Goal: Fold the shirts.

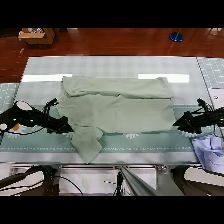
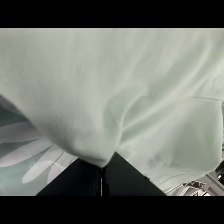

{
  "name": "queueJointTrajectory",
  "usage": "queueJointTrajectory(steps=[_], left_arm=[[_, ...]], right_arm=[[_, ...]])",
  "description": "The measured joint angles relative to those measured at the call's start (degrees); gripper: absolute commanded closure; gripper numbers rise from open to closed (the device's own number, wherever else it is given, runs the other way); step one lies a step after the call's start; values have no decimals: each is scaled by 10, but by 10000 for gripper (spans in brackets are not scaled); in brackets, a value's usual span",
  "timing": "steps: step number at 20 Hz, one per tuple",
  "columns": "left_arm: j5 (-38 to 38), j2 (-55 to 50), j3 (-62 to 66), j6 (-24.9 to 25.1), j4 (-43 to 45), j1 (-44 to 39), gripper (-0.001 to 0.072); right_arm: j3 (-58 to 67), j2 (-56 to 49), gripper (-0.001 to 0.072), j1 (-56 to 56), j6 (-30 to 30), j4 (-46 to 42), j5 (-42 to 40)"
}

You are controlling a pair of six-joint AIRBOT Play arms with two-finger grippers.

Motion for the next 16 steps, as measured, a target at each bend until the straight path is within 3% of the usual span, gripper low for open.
queueJointTrajectory(steps=[1,10,16], left_arm=[[-1,1,0,1,0,0,675],[-30,90,79,11,-5,0,675],[43,82,219,4,-20,0,675]], right_arm=[[-3,0,686,13,7,4,-15],[79,71,688,50,-12,79,-9],[186,80,688,106,-3,125,-108]])
